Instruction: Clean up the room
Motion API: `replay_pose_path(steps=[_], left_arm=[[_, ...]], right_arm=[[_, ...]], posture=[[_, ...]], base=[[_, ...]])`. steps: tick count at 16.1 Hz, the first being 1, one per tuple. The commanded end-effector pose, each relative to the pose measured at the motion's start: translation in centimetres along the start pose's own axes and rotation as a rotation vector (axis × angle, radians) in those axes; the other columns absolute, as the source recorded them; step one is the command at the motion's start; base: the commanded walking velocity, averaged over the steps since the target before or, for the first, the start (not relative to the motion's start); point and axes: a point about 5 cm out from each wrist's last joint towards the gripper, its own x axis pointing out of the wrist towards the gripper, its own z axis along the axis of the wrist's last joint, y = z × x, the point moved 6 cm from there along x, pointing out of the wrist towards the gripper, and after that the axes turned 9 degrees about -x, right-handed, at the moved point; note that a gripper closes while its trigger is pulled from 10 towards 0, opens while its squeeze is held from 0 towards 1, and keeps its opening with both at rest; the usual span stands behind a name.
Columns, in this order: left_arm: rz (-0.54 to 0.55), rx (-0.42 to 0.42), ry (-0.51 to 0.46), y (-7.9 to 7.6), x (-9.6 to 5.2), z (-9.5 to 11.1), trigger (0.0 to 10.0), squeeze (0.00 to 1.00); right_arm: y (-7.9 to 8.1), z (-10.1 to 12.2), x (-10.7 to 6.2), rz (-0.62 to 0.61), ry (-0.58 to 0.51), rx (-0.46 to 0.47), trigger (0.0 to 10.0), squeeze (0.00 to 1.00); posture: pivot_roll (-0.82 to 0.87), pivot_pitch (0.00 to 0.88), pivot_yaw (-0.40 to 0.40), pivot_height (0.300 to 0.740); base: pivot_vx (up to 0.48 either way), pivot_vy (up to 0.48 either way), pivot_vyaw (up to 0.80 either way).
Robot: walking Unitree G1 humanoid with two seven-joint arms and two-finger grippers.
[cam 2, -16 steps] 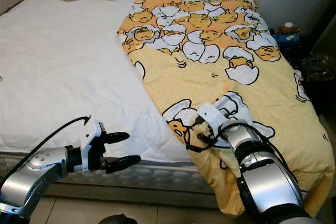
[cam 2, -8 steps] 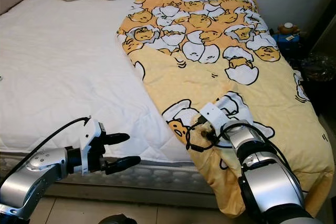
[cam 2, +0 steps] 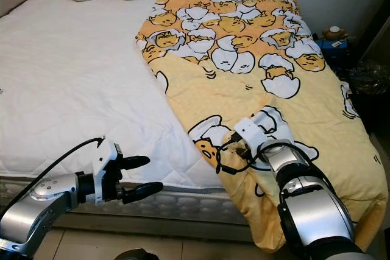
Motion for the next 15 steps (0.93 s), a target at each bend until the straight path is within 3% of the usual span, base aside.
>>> replay_pose_path(steps=[1, 4, 9, 12, 15], left_arm=[[0.003, 0.019, -0.003, 0.1, 0.1, 0.4, 10.0, 0.00], [0.001, 0.030, -0.016, 0.2, 0.4, 1.0, 10.0, 0.00], [0.029, 0.035, -0.031, 0.8, -0.5, 1.6, 10.0, 0.00], [0.039, 0.023, -0.037, 0.8, -0.7, 1.4, 10.0, 0.00], [0.030, 0.019, -0.049, 0.4, -0.5, 1.4, 10.0, 0.00]], right_arm=[[-0.5, -0.5, -0.3, -0.008, -0.003, 0.028, 0.0, 0.00], [-1.1, -0.7, -0.7, -0.005, -0.012, 0.043, 0.0, 0.00], [-3.1, 0.6, -2.3, 0.041, -0.113, 0.067, 0.0, 0.00], [-4.4, 1.9, -4.6, 0.142, -0.256, 0.133, 0.0, 0.00], [-3.3, 3.1, -6.7, 0.312, -0.416, 0.085, 0.0, 0.00]], posture=[[-0.02, 0.000, 0.023, 0.740], [-0.01, 0.000, 0.013, 0.740], [0.00, 0.000, 0.016, 0.740], [-0.01, 0.000, 0.023, 0.740], [-0.03, 0.000, 0.021, 0.740]], base=[[0.000, 0.000, 0.00], [0.000, 0.000, 0.00], [0.000, 0.000, 0.00], [0.000, 0.000, 0.00], [0.000, 0.000, 0.00]])
